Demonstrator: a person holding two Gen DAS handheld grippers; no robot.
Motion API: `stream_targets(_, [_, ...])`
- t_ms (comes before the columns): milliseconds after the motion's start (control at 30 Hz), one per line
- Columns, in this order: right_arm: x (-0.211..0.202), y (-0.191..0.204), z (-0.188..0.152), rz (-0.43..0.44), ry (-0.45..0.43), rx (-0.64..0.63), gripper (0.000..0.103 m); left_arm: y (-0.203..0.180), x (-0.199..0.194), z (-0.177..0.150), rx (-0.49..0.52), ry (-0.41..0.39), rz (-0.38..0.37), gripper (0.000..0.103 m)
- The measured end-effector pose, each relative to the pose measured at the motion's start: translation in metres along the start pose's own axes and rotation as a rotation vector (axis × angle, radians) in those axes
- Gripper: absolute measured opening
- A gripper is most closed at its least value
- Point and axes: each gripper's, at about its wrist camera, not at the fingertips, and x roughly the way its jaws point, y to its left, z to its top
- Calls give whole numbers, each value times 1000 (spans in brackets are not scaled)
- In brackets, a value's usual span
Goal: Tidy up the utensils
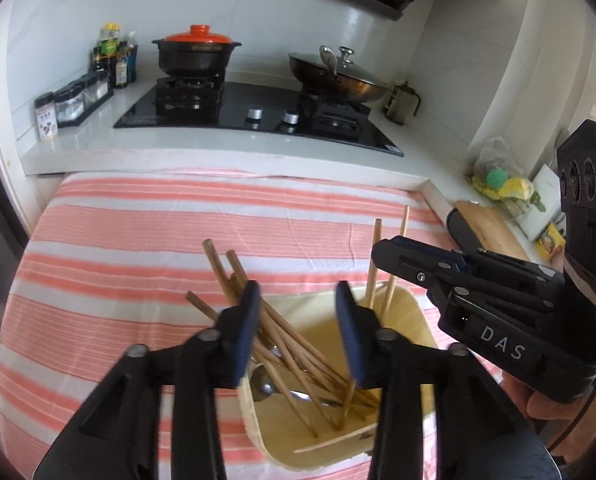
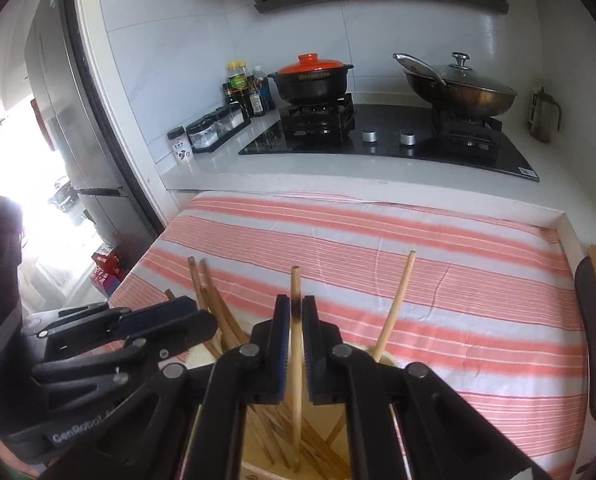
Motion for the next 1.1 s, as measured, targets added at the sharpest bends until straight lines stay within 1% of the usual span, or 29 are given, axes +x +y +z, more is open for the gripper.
stream_targets(33, [-3, -1, 2, -6, -8, 6, 27, 0, -11, -1, 3, -34, 19, 69])
stream_targets(67, [-9, -1, 3, -7, -24, 12, 43, 1, -22, -1, 10, -68, 33, 74])
stream_targets(100, [-20, 0, 4, -10, -51, 12, 50, 0, -35, -1, 22, -95, 44, 77])
stream_targets(133, [-35, 3, 5, -17, -79, 3, 51, -2, -50, -2, 39, -123, 61, 83])
stream_targets(167, [-50, 7, 4, -31, -105, -16, 53, -5, -65, -3, 57, -151, 81, 92])
stream_targets(233, [-82, 17, 2, -50, -158, -61, 62, -12, -102, -14, 84, -228, 133, 103])
stream_targets(300, [-118, 29, -11, -71, -212, -95, 85, -21, -139, -33, 106, -312, 193, 103])
stream_targets(367, [-154, 40, -30, -100, -264, -120, 87, -33, -169, -56, 150, -375, 257, 103])
stream_targets(400, [-172, 45, -44, -123, -294, -129, 87, -39, -180, -69, 184, -377, 287, 103])
stream_targets(467, [-202, 54, -71, -165, -351, -138, 88, -49, -194, -89, 220, -342, 347, 103])
stream_targets(533, [-227, 62, -100, -196, -393, -126, 88, -54, -210, -111, 208, -345, 406, 103])
stream_targets(600, [-244, 67, -126, -220, -396, -98, 88, -56, -226, -132, 185, -353, 447, 103])
stream_targets(633, [-251, 70, -138, -238, -388, -82, 88, -56, -233, -140, 167, -347, 442, 103])
stream_targets(733, [-268, 80, -172, -280, -372, -65, 88, -53, -250, -159, 124, -307, 382, 103])
stream_targets(833, [-279, 91, -198, -304, -355, -54, 88, -53, -266, -173, 110, -305, 378, 103])
stream_targets(967, [-286, 99, -214, -280, -334, -28, 88, -58, -285, -186, 114, -298, 352, 103])
stream_targets(1100, [-295, 105, -224, -279, -334, -11, 88, -59, -295, -195, 114, -294, 351, 103])
